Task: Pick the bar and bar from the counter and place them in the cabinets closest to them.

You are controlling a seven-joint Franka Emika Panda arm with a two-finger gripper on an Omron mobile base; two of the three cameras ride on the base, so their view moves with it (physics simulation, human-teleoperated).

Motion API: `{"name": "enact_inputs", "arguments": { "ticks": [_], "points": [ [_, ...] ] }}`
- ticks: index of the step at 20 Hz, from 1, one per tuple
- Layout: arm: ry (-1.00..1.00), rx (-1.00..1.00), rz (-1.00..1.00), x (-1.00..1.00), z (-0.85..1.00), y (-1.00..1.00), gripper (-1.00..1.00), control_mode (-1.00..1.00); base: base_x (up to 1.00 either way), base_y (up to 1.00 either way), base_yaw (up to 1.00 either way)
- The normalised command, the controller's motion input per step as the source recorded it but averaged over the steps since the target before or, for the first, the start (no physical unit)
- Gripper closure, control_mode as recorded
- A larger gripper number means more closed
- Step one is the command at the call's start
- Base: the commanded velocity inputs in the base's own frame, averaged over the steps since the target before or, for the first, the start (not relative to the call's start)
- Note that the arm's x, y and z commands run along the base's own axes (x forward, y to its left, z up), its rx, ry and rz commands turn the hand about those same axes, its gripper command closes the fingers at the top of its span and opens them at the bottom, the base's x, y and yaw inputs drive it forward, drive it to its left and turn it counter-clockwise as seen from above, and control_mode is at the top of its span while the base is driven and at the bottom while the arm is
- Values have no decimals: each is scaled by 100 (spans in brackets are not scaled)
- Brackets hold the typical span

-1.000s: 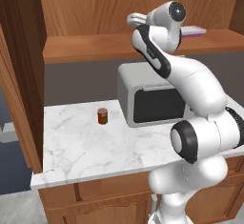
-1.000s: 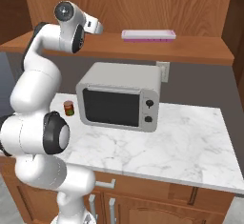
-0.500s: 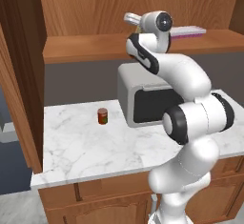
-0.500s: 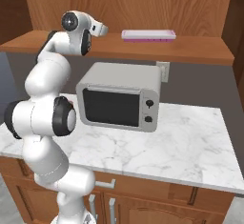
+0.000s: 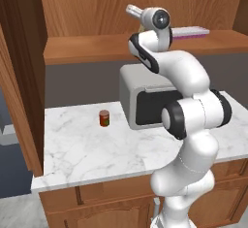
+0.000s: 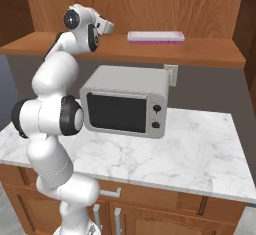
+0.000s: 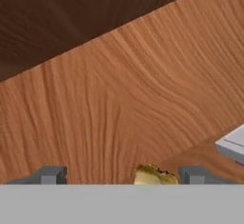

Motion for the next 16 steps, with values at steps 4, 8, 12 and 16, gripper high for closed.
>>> {"name": "enact_inputs", "arguments": {
  "ticks": [4,8,12,16],
  "points": [
    [6,8,-1,-41,88,-14,-100,-100,0,0,0],
    [1,1,1,-90,21,-22,-100,-100,0,0,0],
    [0,-1,6,-100,-24,-22,-100,-100,0,0,0],
    [0,-3,7,-100,-44,-26,-100,-100,0,0,0]
  ]
}}
